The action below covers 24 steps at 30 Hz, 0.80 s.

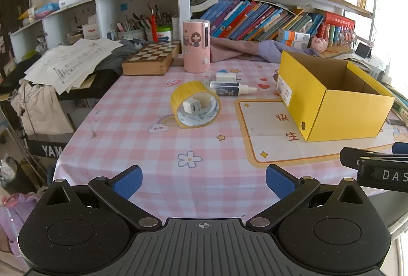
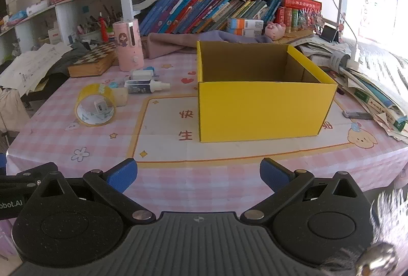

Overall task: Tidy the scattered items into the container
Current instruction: 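Move both tools toward the yellow tape roll and white charger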

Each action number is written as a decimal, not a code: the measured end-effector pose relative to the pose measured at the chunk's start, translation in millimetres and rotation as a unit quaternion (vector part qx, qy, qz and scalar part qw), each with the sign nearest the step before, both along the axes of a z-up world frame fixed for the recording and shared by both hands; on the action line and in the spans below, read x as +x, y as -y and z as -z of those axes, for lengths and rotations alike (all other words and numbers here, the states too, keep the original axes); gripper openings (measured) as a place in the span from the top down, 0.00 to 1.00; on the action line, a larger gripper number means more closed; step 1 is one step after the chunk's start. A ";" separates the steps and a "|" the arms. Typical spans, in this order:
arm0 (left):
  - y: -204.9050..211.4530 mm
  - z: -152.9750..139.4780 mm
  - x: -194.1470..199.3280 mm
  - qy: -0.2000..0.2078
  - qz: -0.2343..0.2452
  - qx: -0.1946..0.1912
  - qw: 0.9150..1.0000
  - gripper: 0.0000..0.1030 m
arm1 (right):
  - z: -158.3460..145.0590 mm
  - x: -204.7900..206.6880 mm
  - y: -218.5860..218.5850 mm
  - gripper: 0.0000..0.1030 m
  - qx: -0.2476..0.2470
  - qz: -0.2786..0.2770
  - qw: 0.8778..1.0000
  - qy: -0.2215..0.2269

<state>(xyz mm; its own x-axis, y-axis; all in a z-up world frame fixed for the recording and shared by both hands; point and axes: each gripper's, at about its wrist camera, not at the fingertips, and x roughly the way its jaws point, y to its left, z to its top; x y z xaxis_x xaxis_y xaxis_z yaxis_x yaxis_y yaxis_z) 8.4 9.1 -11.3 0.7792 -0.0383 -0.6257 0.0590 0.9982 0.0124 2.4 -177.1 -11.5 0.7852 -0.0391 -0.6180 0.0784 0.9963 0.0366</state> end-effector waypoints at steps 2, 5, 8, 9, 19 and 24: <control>-2.0 -0.5 0.8 0.001 0.000 -0.001 1.000 0.00 | -0.3 0.6 -3.2 0.00 -0.001 -0.004 1.000 0.001; -5.7 -0.8 0.8 0.003 0.002 0.000 1.000 0.00 | -1.1 1.7 -7.8 0.00 -0.002 -0.010 1.000 0.003; -8.9 -0.9 0.5 0.004 0.003 0.006 1.000 0.00 | -1.5 3.4 -12.0 0.00 0.000 -0.012 1.000 0.003; -10.5 -0.7 0.0 0.005 0.003 0.006 1.000 0.00 | -1.7 4.2 -13.7 0.00 0.000 -0.014 1.000 0.002; -32.2 -1.3 -5.4 0.038 -0.010 -0.028 0.999 0.00 | -3.0 13.6 -29.8 0.00 0.018 -0.040 0.999 0.009; -37.7 0.0 -2.1 0.031 -0.014 -0.035 0.999 0.00 | -3.6 17.8 -36.1 0.00 0.022 -0.052 0.998 0.013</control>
